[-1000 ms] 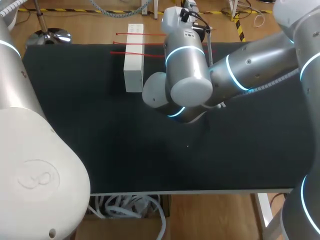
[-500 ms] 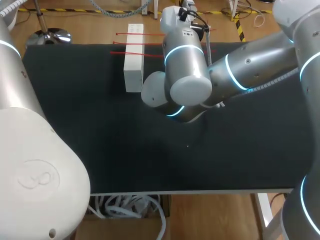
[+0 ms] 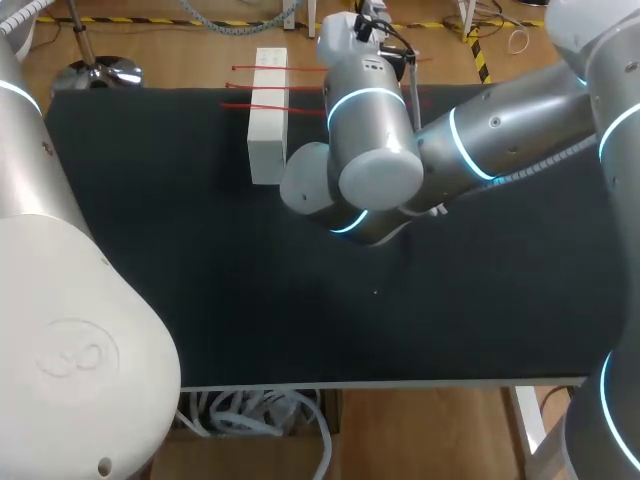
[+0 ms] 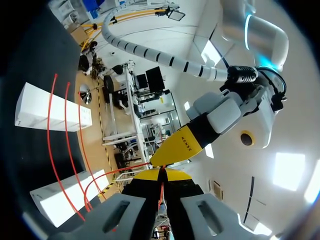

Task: Grab the tape and strap the tape.

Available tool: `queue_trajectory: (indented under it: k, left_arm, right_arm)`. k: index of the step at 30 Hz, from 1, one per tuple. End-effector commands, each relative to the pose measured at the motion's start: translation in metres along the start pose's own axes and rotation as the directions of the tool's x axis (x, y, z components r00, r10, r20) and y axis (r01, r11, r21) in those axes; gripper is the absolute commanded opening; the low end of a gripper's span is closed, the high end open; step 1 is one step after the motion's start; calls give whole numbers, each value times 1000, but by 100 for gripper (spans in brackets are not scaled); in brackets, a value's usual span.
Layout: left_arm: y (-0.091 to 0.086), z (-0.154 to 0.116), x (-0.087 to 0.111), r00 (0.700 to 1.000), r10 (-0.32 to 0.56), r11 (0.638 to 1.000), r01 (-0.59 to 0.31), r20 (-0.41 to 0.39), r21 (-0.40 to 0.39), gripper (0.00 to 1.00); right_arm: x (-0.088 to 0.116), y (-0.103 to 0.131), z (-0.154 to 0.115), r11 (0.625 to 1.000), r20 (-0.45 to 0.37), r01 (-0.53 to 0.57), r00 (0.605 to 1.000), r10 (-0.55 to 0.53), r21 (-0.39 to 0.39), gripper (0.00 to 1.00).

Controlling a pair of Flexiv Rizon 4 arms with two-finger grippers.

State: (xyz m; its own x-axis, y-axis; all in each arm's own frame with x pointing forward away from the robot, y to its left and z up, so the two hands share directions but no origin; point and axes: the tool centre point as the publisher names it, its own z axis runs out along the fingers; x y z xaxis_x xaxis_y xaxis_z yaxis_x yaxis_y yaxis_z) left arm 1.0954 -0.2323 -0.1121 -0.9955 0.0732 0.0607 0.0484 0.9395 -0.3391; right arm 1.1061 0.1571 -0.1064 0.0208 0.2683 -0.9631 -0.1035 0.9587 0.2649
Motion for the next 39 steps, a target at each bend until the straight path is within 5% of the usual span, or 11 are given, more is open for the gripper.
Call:
queue_trajectory:
  k: [1,34,36,39]
  left_arm:
    - [-1,-1,0,1000,0,1000,0,-3,-3,0]
    - [-1,-1,0,1000,0,1000,0,-3,-3,0]
    - [-1,-1,0,1000,0,1000,0,-3,-3,0]
    - [-1,-1,0,1000,0,1000,0,-3,-3,0]
  right_arm:
    - [-5,3,-2,1000,-9,0,1000,0,-1,0]
    - [-7,-3,-6,1000,-14,2,1000,-2,-12,0]
    - [-8,-3,-6,1000,-15,1,1000,-1,-13,9]
    - [-8,-4,-7,1000,-16,0,1000,0,-16,7]
